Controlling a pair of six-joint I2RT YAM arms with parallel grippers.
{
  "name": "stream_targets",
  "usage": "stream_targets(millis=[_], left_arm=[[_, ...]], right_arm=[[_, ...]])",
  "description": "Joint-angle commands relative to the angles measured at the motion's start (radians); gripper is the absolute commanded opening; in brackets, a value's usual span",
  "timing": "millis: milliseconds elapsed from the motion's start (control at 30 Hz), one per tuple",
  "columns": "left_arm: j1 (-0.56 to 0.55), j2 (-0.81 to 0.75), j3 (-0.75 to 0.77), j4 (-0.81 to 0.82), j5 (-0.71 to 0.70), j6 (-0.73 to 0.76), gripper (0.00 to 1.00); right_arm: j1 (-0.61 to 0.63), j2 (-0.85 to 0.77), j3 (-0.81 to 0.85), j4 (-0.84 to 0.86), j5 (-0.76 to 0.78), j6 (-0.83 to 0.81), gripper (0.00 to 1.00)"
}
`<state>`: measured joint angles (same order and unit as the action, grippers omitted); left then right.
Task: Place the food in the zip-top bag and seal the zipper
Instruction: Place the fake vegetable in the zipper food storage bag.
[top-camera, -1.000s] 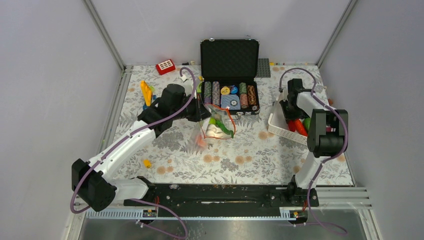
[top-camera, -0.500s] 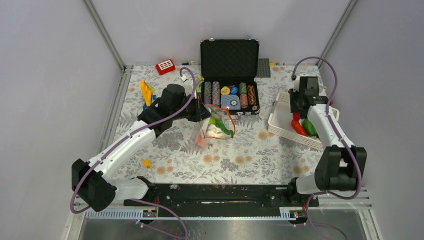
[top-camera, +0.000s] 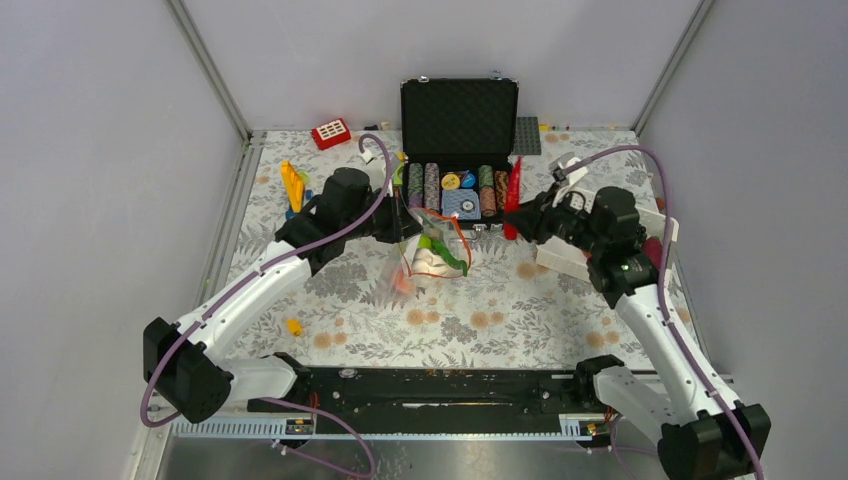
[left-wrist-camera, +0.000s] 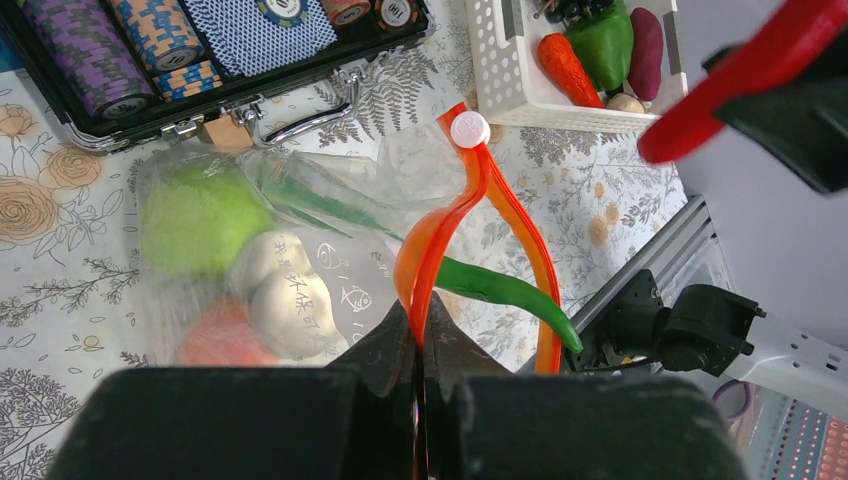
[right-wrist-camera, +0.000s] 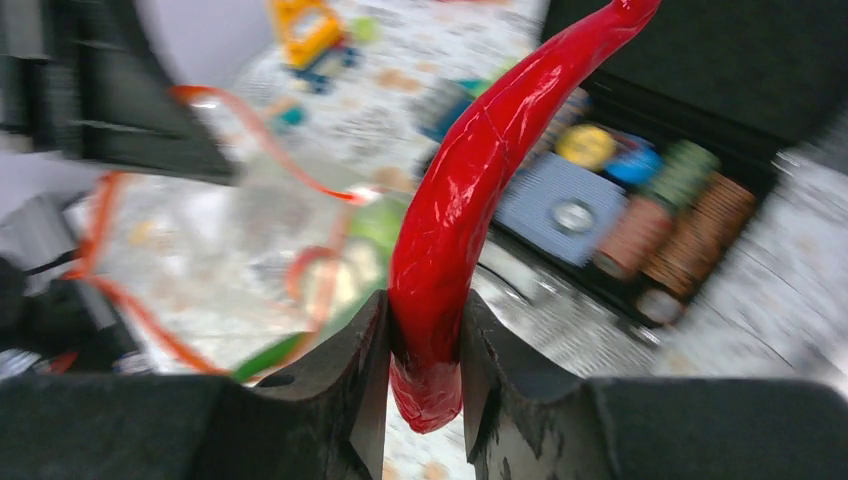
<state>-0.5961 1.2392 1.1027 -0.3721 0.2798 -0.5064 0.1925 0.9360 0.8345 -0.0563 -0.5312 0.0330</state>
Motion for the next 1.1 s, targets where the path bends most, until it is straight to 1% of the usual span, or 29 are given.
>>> stream_targets(millis=[0,133,233,333,467,667,800,867,1067], left_arm=[[0.006,-0.020,0.008,0.058,-0.035,-0.011,0.00],[0.006,-0.025,0.013,0.048,-0.052,-0.012,0.00],[0.005,-0.029,0.014,0.050,-0.054,-0.018,0.00],[0.005,-0.030,0.014,0.052,-0.050,-0.028,0.00],[0.005,-0.035,0.011,0.058,-0.051,-0.042,0.00],[0.006,-0.031,0.011,0.063,-0.066,-0.059,0.00],[0.006,-0.029,0.022,0.061,-0.069,-0.064,0.00],[0.006,-0.026,0.026,0.058,-0.073,-0.063,0.00],[0.007,-0.005,0.058,0.018,-0.097,-0.046,0.00]], right_arm=[[0.150,-0.003,-0.034,0.337,-0.180,0.145,0.07],[0.305,0.058,-0.039,0.462,-0.126,0.134,0.08],[0.379,0.121,-0.055,0.562,-0.089,0.125,0.08],[0.448,0.188,-0.052,0.607,-0.054,0.101,0.10],[0.493,0.247,-0.054,0.566,0.026,0.045,0.10],[0.542,0.268,-0.102,0.472,0.158,-0.001,0.14],[0.572,0.264,-0.125,0.392,0.165,-0.028,0.18],[0.586,0.258,-0.123,0.339,0.166,-0.089,0.19],[0.602,0.266,-0.094,0.194,0.124,-0.161,0.22]])
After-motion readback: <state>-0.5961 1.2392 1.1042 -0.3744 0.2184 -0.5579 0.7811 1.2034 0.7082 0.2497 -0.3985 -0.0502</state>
